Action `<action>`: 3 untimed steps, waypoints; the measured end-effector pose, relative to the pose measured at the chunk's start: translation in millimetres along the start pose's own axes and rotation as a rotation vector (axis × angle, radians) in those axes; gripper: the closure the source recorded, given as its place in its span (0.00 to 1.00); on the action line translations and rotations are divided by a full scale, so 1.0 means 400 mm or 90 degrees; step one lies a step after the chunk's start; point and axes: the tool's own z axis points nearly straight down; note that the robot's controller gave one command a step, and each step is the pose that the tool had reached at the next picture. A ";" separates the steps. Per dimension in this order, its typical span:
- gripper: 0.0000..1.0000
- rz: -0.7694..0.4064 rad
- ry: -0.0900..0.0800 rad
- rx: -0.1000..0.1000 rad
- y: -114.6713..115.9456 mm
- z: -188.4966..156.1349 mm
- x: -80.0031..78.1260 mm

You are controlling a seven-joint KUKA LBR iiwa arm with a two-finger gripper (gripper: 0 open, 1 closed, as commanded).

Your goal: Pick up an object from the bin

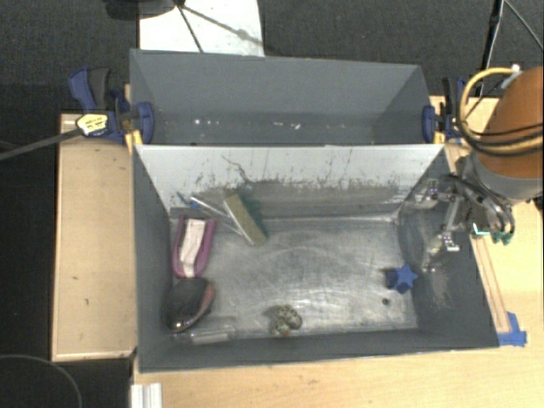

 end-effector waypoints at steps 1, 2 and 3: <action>0.00 -0.122 0.000 -0.002 0.190 0.182 0.096; 0.00 -0.099 -0.006 0.001 0.108 0.275 -0.120; 0.00 -0.098 -0.009 0.001 0.150 0.137 -0.098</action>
Offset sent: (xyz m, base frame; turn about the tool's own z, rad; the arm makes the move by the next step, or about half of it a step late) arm -0.0372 0.0731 -0.0707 -0.1920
